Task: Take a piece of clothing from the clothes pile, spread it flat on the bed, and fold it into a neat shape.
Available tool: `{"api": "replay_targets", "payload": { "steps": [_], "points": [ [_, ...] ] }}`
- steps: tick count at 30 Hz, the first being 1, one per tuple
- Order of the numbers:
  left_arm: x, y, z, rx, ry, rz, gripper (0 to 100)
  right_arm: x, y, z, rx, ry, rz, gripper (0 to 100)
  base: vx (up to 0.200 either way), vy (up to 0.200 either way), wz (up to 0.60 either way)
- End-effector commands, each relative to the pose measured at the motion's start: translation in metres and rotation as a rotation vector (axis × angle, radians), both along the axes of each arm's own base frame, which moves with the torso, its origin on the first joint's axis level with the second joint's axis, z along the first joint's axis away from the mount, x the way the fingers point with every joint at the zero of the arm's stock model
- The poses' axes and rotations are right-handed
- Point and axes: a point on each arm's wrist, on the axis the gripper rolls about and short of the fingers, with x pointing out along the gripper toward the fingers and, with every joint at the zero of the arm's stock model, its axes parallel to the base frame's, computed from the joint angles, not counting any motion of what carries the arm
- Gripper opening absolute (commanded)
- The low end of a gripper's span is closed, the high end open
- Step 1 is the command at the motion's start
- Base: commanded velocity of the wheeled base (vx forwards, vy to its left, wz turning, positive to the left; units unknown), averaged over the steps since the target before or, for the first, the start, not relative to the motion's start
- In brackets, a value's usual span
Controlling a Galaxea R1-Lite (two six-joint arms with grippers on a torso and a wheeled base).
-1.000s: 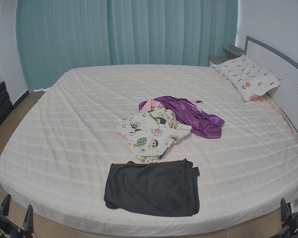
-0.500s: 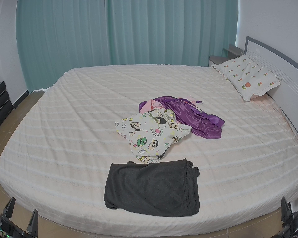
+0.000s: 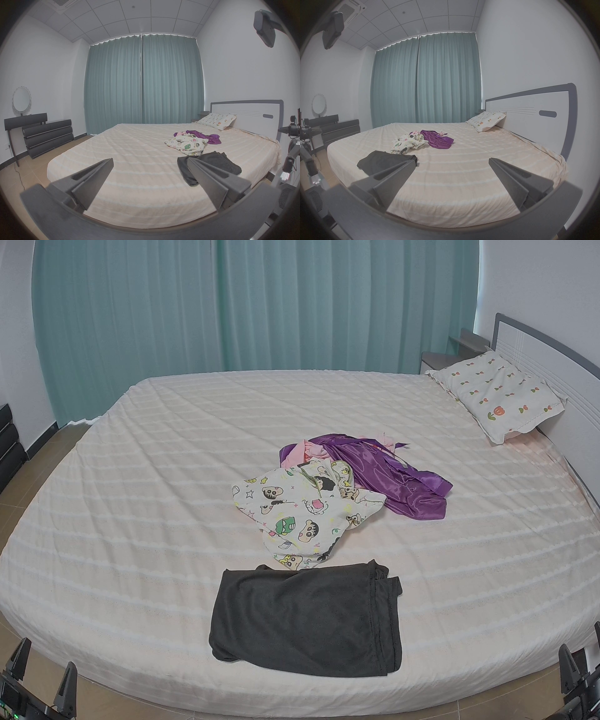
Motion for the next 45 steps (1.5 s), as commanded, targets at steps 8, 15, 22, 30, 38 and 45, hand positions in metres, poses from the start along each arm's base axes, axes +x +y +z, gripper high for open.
{"api": "replay_targets", "payload": {
  "steps": [8,15,22,30,38,45],
  "points": [
    [0.0010,0.0000,-0.0050,0.000,0.014,0.000,100,0.0005,0.0001,-0.0050,0.004,0.006,0.008,100,0.000,0.000,0.00],
    [0.0010,0.0000,-0.0048,0.000,0.013,0.000,100,0.0004,0.0002,-0.0048,0.002,0.003,0.014,100,0.000,0.000,0.00],
    [0.0010,0.0000,-0.0050,0.000,0.014,0.000,100,0.0005,0.0003,-0.0050,0.001,0.006,0.019,100,0.000,0.000,0.00],
    [0.0009,0.0000,-0.0049,0.000,0.011,0.000,100,0.0005,0.0003,-0.0050,0.002,0.006,0.019,100,0.000,0.000,0.00],
    [0.0009,0.0000,-0.0044,0.000,0.011,0.000,100,0.0004,0.0003,-0.0050,0.001,0.004,0.019,100,0.000,0.000,0.00],
    [0.0008,0.0000,-0.0044,0.000,0.010,0.002,100,0.0004,0.0003,-0.0050,0.001,0.004,0.019,100,0.000,0.000,0.00]
  ]
}}
